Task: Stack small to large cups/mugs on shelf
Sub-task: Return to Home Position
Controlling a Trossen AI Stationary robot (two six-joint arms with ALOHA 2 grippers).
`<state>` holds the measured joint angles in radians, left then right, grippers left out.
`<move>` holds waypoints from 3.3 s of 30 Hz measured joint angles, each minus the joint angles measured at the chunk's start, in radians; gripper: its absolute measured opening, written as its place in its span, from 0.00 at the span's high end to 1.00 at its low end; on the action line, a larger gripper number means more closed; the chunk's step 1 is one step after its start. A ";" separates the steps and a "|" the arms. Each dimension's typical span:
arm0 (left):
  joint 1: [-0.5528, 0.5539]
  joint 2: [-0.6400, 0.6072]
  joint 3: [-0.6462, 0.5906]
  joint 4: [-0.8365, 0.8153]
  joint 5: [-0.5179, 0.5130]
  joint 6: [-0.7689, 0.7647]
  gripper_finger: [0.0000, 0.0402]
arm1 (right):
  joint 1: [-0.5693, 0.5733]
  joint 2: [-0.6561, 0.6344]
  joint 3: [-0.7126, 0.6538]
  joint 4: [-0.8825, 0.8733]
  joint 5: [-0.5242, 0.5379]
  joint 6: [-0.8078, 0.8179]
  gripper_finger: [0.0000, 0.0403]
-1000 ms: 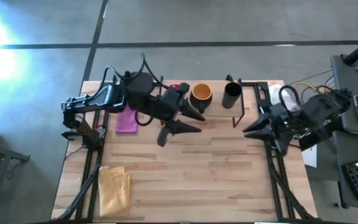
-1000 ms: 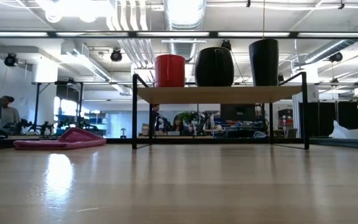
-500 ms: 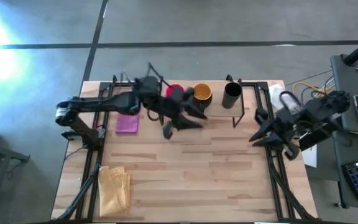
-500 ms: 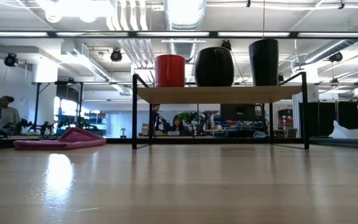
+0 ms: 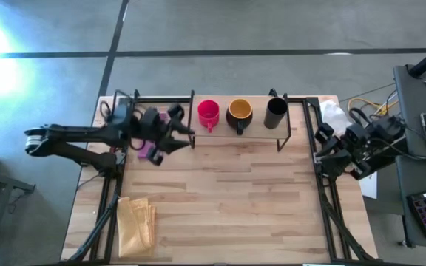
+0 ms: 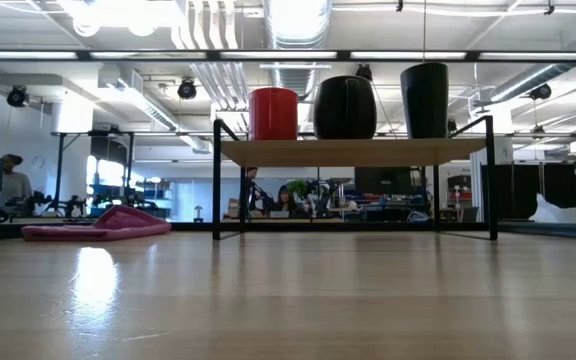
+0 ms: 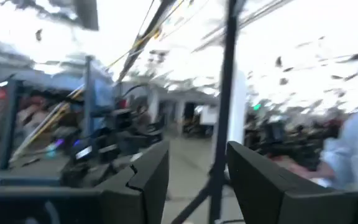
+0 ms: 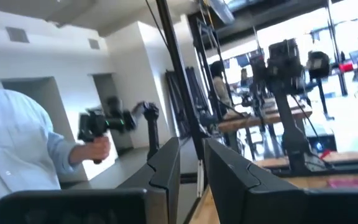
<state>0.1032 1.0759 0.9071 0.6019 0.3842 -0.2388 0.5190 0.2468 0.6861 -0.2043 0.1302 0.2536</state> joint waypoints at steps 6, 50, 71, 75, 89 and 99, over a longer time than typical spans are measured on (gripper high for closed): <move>0.000 -0.016 -0.335 0.468 0.027 -0.091 0.64 | 0.000 -0.137 -0.128 0.050 -0.002 -0.012 0.83; 0.174 -0.256 -0.900 0.365 0.252 -0.436 0.64 | -0.001 -0.246 -0.597 0.326 -0.052 0.003 0.83; 0.275 -0.424 -0.901 -0.048 0.157 -0.508 0.64 | 0.000 -0.246 -0.677 0.368 0.030 0.002 0.83; 0.275 -0.423 -0.902 -0.044 0.157 -0.507 0.64 | -0.001 -0.243 -0.677 0.254 0.142 0.090 0.83; 0.275 -0.327 -0.902 -0.041 0.157 -0.513 0.64 | 0.000 -0.212 -0.673 0.243 0.159 0.087 0.83; 0.275 -0.244 -0.903 -0.043 0.158 -0.513 0.64 | 0.000 -0.211 -0.673 0.243 0.159 0.087 0.83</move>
<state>0.3779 0.8320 0.0044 0.5593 0.5417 -0.7521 0.5186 0.0357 0.0128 0.0387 0.2890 0.3408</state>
